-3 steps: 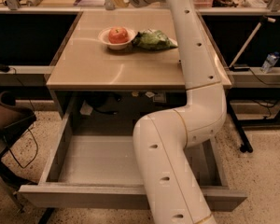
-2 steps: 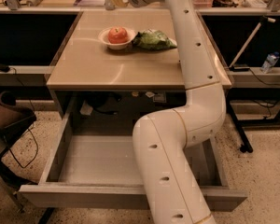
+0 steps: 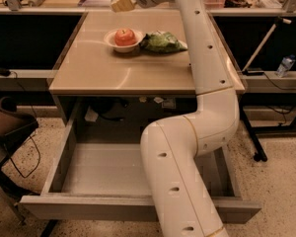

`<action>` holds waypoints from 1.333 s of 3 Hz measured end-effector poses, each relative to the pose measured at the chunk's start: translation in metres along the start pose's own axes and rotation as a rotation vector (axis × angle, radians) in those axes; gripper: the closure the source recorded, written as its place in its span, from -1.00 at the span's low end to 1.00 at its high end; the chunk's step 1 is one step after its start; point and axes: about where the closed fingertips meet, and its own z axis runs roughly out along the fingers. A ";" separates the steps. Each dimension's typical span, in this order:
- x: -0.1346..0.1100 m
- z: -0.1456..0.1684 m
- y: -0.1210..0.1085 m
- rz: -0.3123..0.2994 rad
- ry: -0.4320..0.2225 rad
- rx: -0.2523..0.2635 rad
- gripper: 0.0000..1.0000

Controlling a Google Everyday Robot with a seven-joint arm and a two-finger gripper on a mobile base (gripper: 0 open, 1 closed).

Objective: Place apple into top drawer

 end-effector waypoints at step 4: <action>0.009 -0.041 0.021 0.065 0.197 -0.128 -1.00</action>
Offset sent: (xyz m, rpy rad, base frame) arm 0.0000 0.0000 0.0000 0.0000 0.0000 0.0000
